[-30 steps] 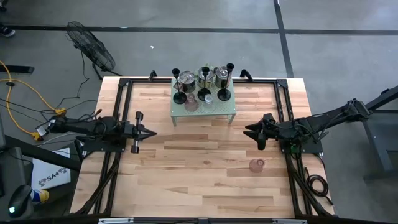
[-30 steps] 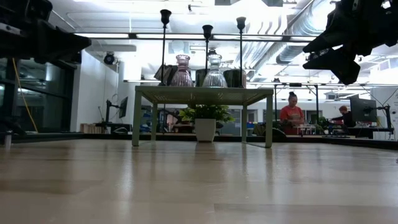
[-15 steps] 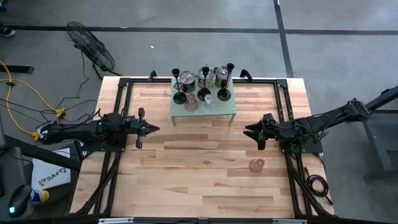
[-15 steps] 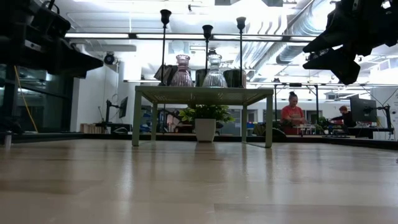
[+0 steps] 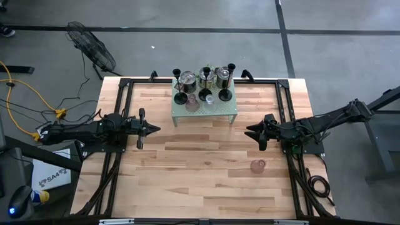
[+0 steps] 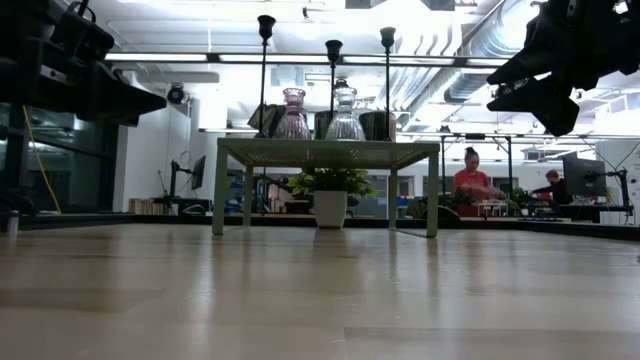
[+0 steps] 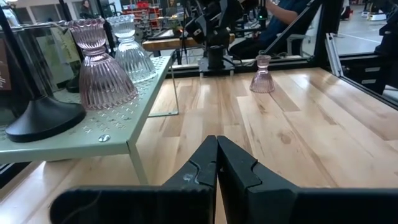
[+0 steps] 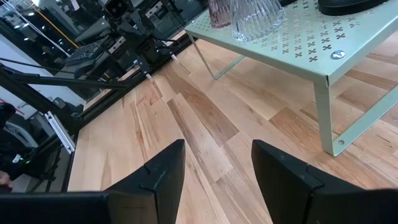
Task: Pick & Place candle stick holders
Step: Put the pink candle holder on the shelf
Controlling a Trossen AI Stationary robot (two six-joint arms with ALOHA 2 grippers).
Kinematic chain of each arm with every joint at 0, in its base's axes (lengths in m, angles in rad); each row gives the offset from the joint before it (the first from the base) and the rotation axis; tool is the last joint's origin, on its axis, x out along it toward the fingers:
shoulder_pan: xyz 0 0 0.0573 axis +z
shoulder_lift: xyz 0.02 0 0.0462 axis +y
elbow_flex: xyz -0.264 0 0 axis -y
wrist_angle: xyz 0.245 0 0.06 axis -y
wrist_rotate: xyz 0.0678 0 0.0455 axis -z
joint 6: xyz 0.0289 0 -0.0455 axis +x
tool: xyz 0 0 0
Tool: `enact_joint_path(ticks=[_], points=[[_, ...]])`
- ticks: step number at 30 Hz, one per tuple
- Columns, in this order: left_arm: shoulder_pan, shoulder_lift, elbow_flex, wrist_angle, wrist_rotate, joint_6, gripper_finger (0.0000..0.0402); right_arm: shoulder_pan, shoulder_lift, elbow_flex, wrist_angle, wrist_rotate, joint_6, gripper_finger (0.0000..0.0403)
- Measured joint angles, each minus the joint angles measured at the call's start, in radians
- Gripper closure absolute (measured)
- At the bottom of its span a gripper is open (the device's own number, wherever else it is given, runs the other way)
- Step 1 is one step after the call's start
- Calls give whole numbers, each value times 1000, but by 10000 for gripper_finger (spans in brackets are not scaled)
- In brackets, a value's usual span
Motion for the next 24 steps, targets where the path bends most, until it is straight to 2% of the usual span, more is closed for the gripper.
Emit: enact_joint_path(ticks=[17, 24], points=[[0, 0, 0, -1, -4, -2, 402, 0, 0, 0, 0, 3, -5, 225], [0, 0, 0, -1, -4, -2, 402, 0, 0, 0, 0, 28, -151, 225]])
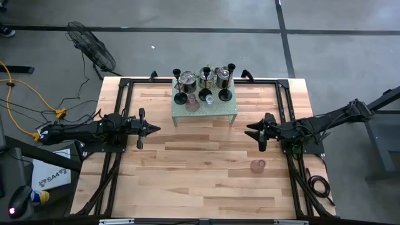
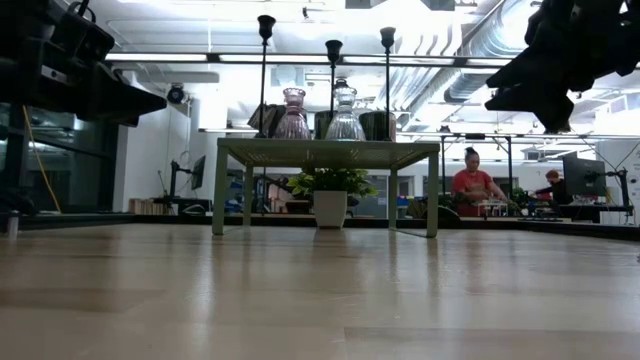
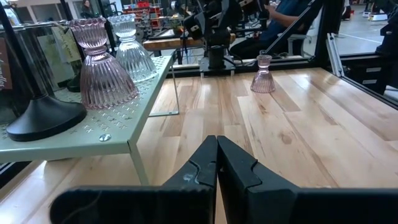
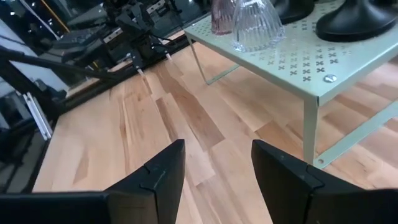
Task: Pick & Place candle stick holders
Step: Put the pink candle holder on the shelf
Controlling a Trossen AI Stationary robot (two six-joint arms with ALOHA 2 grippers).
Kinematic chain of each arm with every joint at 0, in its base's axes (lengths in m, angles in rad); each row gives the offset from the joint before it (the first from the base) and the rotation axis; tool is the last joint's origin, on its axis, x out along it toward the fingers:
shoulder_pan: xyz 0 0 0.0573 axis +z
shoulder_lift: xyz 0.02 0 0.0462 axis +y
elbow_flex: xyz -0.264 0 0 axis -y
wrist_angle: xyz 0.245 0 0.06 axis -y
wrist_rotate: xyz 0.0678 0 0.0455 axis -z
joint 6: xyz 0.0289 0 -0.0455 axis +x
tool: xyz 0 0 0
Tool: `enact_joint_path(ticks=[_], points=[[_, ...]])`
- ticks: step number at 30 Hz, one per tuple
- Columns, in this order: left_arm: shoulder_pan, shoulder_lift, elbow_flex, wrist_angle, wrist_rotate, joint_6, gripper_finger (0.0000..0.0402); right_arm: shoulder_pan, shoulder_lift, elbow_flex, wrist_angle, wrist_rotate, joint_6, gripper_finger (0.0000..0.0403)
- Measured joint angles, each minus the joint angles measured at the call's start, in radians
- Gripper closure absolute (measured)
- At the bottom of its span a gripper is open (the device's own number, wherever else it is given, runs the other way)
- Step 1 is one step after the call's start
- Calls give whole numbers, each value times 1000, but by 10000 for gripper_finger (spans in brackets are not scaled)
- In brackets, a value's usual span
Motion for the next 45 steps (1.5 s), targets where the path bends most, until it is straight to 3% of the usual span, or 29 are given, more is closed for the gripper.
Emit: enact_joint_path(ticks=[8, 14, 20, 26, 32, 38, 41, 45], points=[[0, 0, 0, 0, 0, 0, 402, 0, 0, 0, 14, -9, 98, 225], [0, 0, 0, 0, 0, 0, 402, -1, 0, 0, 14, -11, 44, 225], [0, 0, 0, 0, 0, 1, 402, -1, 0, 0, -13, -17, 100, 225], [0, 0, 0, 0, 0, 1, 402, -1, 0, 82, -261, -38, 255, 225], [0, 0, 0, 0, 0, 1, 402, -1, 9, 189, -509, -163, 452, 225], [0, 0, 0, 0, 0, 1, 402, 10, 41, 227, -676, -394, 678, 225], [0, 0, 0, 0, 0, 1, 402, 54, 63, 227, -754, -498, 772, 225], [0, 0, 0, 0, 0, 1, 402, 148, 87, 228, -845, -547, 915, 225]])
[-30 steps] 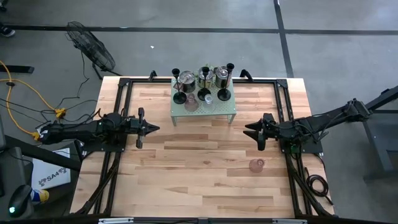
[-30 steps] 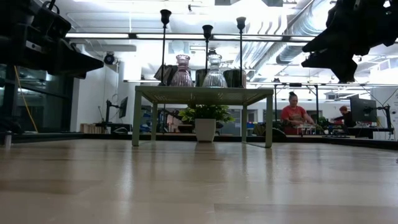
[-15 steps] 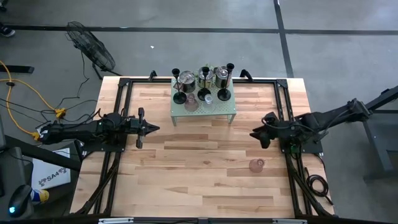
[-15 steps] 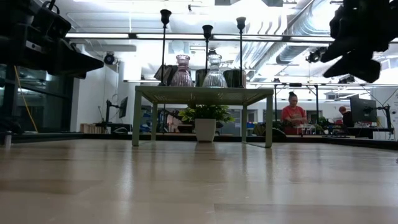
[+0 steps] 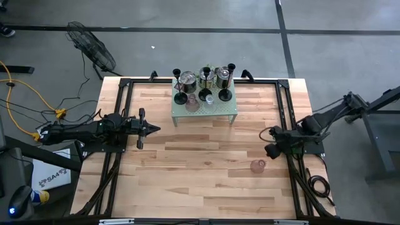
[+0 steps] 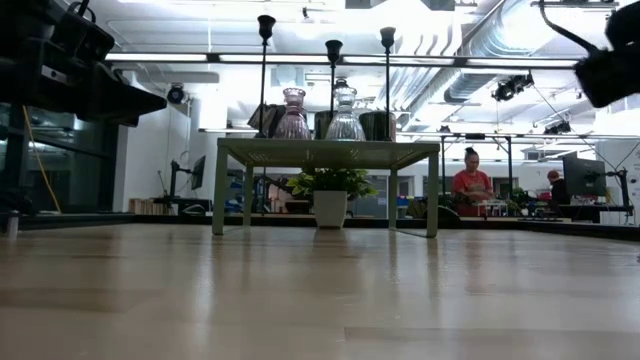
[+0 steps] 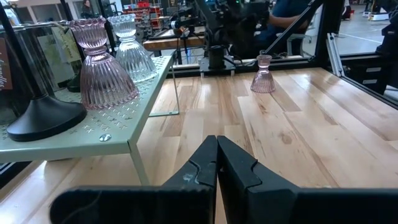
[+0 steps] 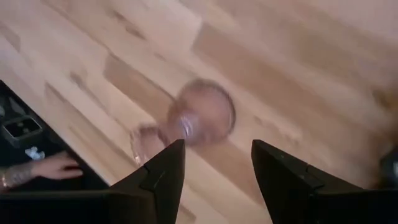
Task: Pick & Place candle stick holders
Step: Put the pink candle holder on the shelf
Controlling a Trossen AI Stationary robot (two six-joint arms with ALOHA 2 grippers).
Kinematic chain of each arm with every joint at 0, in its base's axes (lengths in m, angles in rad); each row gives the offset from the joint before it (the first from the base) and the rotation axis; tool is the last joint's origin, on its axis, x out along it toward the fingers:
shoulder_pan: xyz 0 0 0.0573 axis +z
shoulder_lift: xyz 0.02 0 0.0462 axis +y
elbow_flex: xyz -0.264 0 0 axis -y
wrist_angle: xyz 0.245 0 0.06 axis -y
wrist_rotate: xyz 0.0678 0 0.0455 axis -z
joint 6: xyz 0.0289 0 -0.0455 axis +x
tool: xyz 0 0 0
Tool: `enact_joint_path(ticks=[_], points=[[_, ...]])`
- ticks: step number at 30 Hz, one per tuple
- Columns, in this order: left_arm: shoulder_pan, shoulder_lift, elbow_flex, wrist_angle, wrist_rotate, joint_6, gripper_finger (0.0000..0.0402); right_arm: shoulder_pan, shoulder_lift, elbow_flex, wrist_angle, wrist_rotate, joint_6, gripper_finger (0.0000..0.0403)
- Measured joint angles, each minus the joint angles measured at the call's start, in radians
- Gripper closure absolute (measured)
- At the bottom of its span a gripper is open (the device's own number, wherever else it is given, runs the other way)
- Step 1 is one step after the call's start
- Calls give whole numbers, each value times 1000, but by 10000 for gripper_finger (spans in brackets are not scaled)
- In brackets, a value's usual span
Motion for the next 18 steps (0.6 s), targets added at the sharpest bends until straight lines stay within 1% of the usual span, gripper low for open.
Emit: enact_joint_path(ticks=[4, 8, 11, 15, 18], points=[[0, 0, 0, 0, 0, 0, 402, 114, 17, 1, -9, -20, 129, 225], [0, 0, 0, 0, 0, 0, 402, 225, 44, -1, 36, -31, 242, 225], [0, 0, 0, 0, 0, 0, 402, 317, 89, -1, 65, -29, 311, 225], [0, 0, 0, 0, 0, 0, 402, 449, 183, -1, 135, 14, 394, 225], [0, 0, 0, 0, 0, 0, 402, 537, 267, -1, 219, 73, 452, 225]])
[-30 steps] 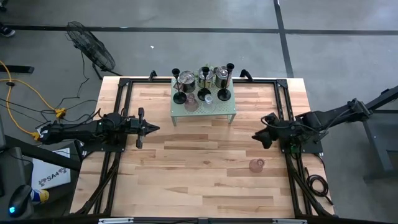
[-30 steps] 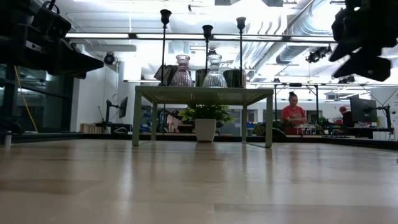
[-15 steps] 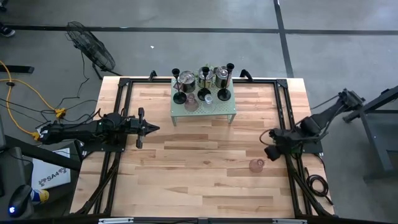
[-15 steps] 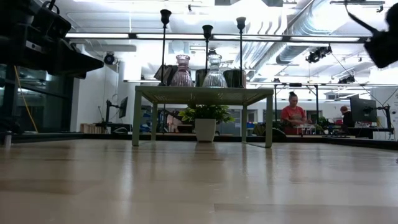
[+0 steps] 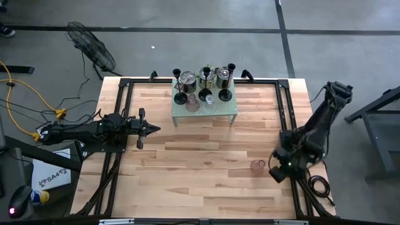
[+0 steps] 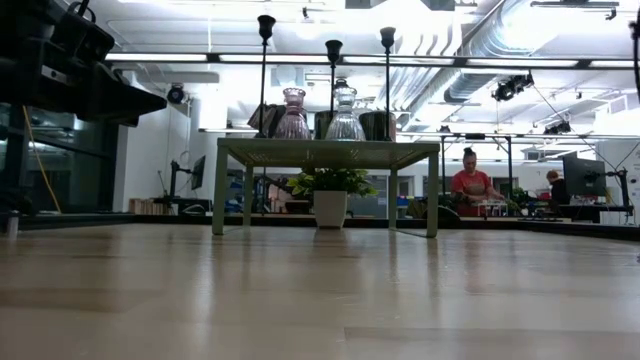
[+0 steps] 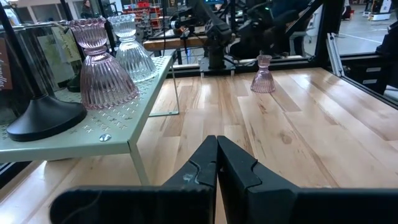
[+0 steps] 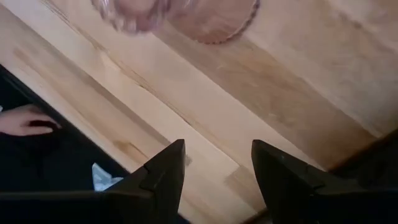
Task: Pick & Place candle stick holders
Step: Put the pink candle holder on the shelf
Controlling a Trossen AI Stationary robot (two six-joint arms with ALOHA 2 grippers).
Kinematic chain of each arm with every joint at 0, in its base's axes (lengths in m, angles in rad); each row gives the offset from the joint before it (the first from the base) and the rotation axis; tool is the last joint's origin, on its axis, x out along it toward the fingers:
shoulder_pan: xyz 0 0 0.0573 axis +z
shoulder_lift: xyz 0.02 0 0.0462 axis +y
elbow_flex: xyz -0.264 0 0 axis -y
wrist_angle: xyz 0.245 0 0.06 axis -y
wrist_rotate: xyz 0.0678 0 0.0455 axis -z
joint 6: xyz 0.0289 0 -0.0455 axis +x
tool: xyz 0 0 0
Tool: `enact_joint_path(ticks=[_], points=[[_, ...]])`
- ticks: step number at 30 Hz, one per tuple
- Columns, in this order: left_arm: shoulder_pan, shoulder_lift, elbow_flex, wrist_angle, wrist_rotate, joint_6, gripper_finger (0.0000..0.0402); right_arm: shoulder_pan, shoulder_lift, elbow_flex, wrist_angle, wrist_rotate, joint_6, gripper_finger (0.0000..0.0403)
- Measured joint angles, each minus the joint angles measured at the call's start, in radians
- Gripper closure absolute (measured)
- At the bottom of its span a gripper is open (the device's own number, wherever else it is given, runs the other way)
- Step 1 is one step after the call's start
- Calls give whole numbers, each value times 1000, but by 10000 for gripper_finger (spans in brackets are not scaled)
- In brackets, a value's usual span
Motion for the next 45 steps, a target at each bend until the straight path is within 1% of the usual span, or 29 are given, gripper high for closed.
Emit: enact_joint_path(ticks=[3, 6, 13, 17, 22, 27, 33, 36, 40, 43, 45], points=[[0, 0, 0, 0, 0, 0, 402, 69, 91, 0, 70, 71, 45, 225], [0, 0, 0, 0, 0, 0, 402, 114, 183, 0, 117, 132, 63, 225], [0, 0, 0, 0, 0, 0, 402, 145, 361, 0, 146, 245, 72, 225], [0, 0, 0, 0, 0, 0, 402, 145, 420, 0, 149, 316, 71, 225], [0, 0, 0, 0, 0, 0, 402, 145, 446, 10, 144, 377, 64, 225], [0, 0, 0, 0, 0, 0, 402, 144, 449, 12, 169, 376, 19, 225], [0, 0, 0, 0, 0, 0, 402, 144, 449, 12, 168, 311, 14, 222], [0, 0, 0, 0, 0, 0, 402, 144, 449, 12, 177, 301, 9, 206], [0, 0, 0, 0, 0, 0, 402, 144, 449, 12, 197, 304, -46, 160], [0, 0, 0, 0, 0, 0, 402, 145, 449, 11, 216, 363, -106, 122], [0, 0, 0, 0, 0, 0, 402, 141, 450, 11, 211, 414, -125, 105]])
